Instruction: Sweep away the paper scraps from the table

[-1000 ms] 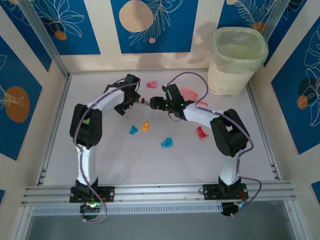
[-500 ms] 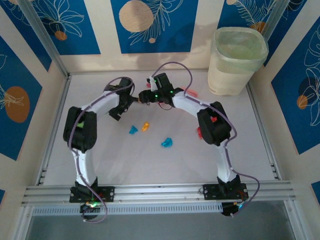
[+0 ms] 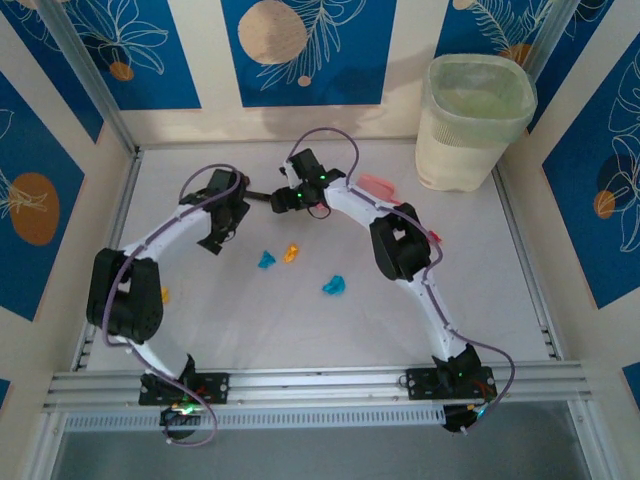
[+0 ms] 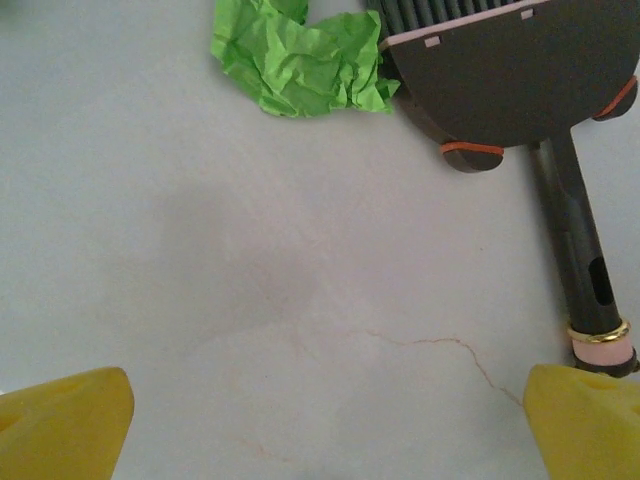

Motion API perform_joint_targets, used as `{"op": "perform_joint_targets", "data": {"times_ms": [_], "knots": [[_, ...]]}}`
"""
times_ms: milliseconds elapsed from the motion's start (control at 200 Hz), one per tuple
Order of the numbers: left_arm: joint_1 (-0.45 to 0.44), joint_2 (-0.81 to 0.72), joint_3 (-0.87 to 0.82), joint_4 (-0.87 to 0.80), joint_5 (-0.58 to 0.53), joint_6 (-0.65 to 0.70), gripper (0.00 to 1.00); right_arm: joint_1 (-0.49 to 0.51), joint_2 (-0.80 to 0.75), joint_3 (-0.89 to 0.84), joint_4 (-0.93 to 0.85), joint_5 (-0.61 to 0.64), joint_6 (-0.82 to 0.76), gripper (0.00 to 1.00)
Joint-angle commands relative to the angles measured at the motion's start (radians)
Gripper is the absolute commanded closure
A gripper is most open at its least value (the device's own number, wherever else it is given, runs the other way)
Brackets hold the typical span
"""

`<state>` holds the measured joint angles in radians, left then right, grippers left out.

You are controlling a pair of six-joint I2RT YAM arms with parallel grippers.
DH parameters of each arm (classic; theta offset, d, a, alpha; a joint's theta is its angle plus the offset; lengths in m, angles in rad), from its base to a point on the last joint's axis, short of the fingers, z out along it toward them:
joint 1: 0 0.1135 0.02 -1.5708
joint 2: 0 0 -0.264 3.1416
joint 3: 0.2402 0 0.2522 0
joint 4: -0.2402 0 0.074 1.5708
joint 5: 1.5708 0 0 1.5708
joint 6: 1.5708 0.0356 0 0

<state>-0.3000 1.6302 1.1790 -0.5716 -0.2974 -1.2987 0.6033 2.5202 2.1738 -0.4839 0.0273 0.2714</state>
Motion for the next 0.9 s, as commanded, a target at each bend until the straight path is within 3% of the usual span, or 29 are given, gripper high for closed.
{"op": "perform_joint_targets", "data": {"times_ms": [0,170,640,895], "knots": [[0.013,-0.061,-0.035,0.035,-0.025,0.028,0.0,0.011,0.054,0.106,-0.088,0.022,-0.037,0.3],[0.012,-0.1,-0.05,0.038,-0.019,0.052,0.0,0.015,0.151,0.289,-0.19,0.044,-0.041,0.3],[0.013,-0.143,-0.083,0.064,0.004,0.098,0.0,0.052,0.198,0.367,-0.25,0.071,-0.067,0.31],[0.013,-0.174,-0.117,0.077,0.01,0.116,0.0,0.065,0.204,0.374,-0.285,0.087,-0.071,0.38]]}}
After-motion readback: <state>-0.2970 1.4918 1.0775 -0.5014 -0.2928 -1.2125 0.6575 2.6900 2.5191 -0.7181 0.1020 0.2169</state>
